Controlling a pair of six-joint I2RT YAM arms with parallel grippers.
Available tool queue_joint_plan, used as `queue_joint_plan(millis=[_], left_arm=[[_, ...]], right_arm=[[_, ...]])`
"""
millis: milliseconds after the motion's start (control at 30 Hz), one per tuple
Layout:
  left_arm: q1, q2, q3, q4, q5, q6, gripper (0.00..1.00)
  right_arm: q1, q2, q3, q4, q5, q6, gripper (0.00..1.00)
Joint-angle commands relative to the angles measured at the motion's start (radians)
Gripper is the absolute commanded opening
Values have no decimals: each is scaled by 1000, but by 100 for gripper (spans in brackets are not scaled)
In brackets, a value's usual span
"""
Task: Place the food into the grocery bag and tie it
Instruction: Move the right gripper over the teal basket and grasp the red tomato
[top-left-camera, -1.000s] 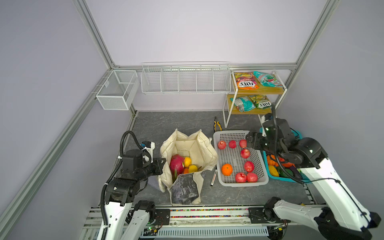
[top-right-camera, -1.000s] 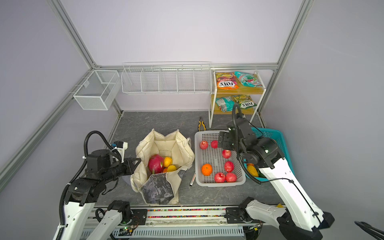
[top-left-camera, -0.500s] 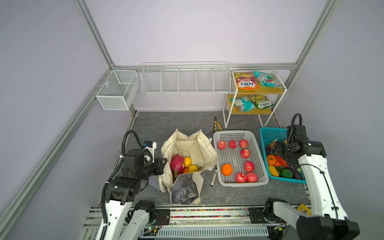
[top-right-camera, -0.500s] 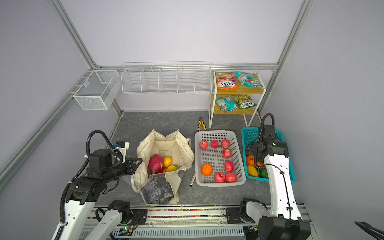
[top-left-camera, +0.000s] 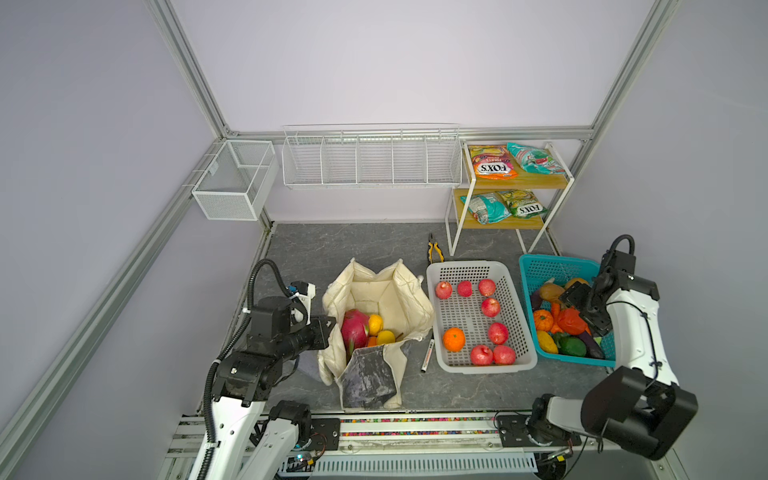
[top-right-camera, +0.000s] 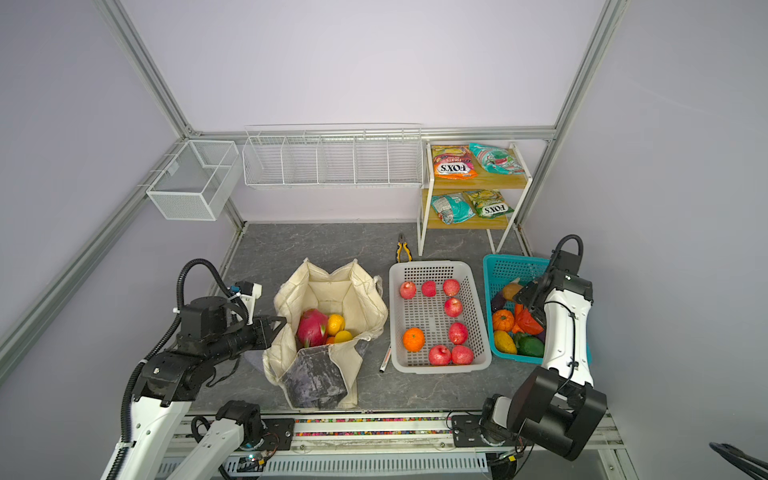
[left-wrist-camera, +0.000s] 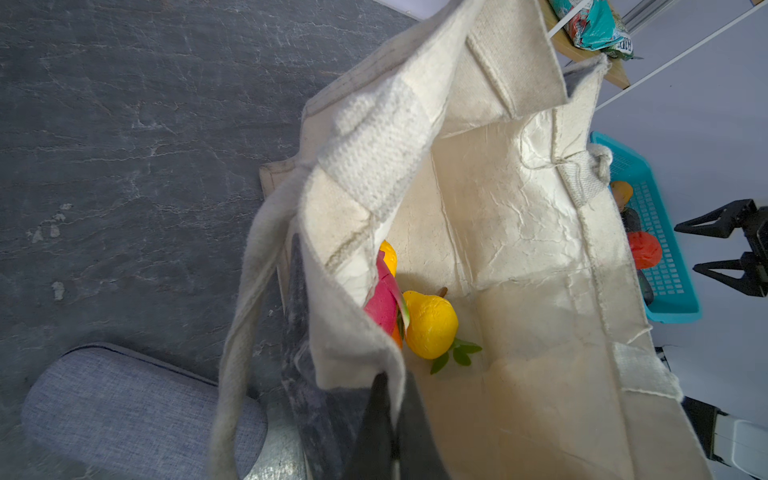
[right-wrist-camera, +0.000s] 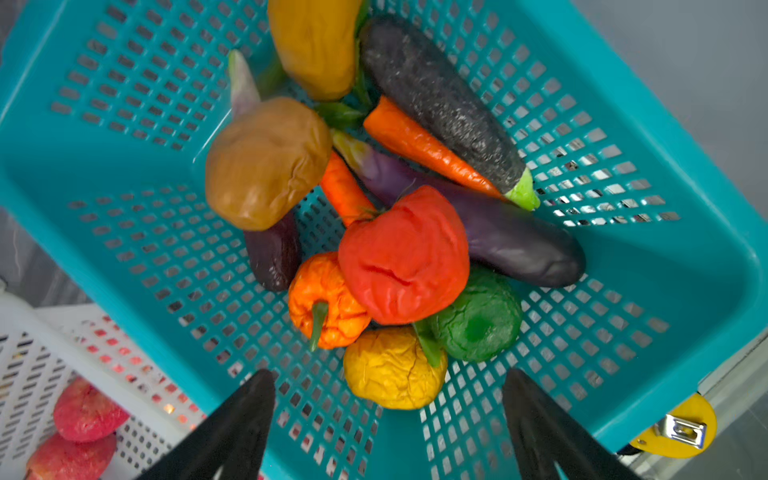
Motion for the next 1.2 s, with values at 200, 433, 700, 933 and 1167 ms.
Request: queue_joint_plan(millis=[200, 433, 700, 933, 1167], left_arm=[[-15, 9, -10, -20, -2, 8, 0], [-16, -1, -11, -18, -5, 7, 0], [-16, 3, -13, -14, -4, 8, 0], [-16, -1, -13, -15, 2, 8, 0], [-16, -4, -13, -13, 9, 10, 0]], right_arm=[[-50, 99, -41, 130, -33, 35, 88], [-67, 157, -44, 147, -62, 51, 89], [-69, 212, -55, 167, -70, 61, 89], [-70, 247, -61, 167, -66, 63, 88], [-71, 269, -72, 176, -79, 64, 93]])
